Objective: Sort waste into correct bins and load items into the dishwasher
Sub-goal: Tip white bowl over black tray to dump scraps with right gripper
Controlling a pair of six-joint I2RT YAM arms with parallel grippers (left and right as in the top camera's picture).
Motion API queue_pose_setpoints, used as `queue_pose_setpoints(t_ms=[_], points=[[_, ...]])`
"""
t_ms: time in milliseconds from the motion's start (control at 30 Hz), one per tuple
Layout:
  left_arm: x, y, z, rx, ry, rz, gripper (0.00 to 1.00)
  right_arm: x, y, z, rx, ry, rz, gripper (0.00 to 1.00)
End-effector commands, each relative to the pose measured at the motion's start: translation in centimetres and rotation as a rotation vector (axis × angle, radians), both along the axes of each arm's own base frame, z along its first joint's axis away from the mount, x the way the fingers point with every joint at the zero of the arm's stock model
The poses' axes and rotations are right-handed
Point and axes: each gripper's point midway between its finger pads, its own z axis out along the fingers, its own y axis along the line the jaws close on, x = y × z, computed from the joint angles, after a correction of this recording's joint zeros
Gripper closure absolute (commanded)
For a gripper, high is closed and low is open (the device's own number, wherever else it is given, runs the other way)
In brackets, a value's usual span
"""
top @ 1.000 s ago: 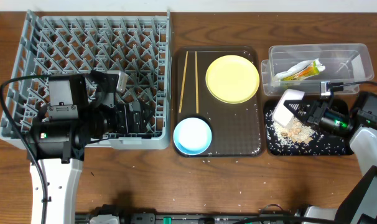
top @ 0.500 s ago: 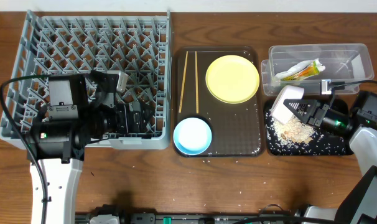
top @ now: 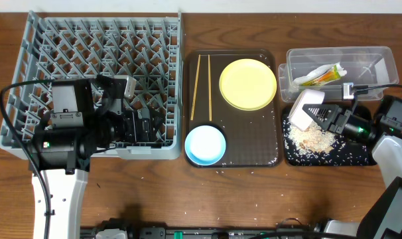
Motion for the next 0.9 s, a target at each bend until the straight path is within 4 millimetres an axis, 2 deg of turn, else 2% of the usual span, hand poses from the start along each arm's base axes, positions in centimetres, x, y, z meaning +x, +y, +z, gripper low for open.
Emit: queue_pose_setpoints(t_ms=[0, 67, 167, 267, 367, 433, 467, 533, 567, 633, 667, 733, 833, 867], points=[[0.2, -0.2, 0.6, 0.001, -0.028, -0.021, 0.11, 0.3, -0.1, -0.7, 0.001, 0.101, -0.031, 0.99], [0.2, -0.2, 0.6, 0.001, -0.027, -0.021, 0.11, 0.1, 0.3, 0.2, 0.028, 0.049, 0.003, 0.99], [0.2, -0.2, 0.6, 0.001, -0.027, -0.021, 0.11, 0.7, -0.2, -1.1, -0.009, 0.14, -0.053, 0.99], [0.2, -0.2, 0.6, 0.001, -0.026, -0.021, 0.11, -0.1, 0.8, 1.3, 0.043, -0.034, 0.046, 0.99], [0.2, -0.2, 0.6, 0.001, -0.028, -0.021, 0.11, 0.6, 0.2, -1.1, 0.017, 0.187, -0.048, 0.99], [0.2, -0.2, 0.6, 0.001, -0.027, -0.021, 0.11, 0.0, 1.2, 1.1, 0.062, 0.028, 0.049, 0.99], [0.2, -0.2, 0.6, 0.001, -0.026, -0.021, 0.11, 0.2, 1.3, 1.1, 0.047, 0.018, 0.049, 0.99], [0.2, -0.2, 0.6, 0.001, -0.027, -0.021, 0.11, 1.1, 0.7, -0.8, 0.003, 0.16, -0.036, 0.99], [0.2, -0.2, 0.6, 0.001, -0.027, -0.021, 0.11, 1.1, 0.7, -0.8, 0.007, 0.16, -0.033, 0.99], [0.2, -0.2, 0.6, 0.001, -0.025, -0.021, 0.11, 0.5, 1.7, 1.3, 0.042, 0.007, 0.062, 0.99], [0.1, -0.2, 0.6, 0.0, -0.022, -0.021, 0.11, 0.6, 1.8, 1.4, 0.036, -0.006, 0.066, 0.99], [0.1, -0.2, 0.5, 0.001, -0.019, -0.021, 0.11, 1.3, 1.4, 0.1, 0.02, 0.117, 0.001, 0.99], [0.1, -0.2, 0.5, 0.001, -0.019, -0.021, 0.11, 1.1, 1.9, 1.3, 0.024, 0.007, 0.055, 0.99], [0.0, -0.2, 0.5, 0.001, -0.018, -0.021, 0.11, 1.6, 1.6, 0.6, 0.005, 0.061, 0.015, 0.99]])
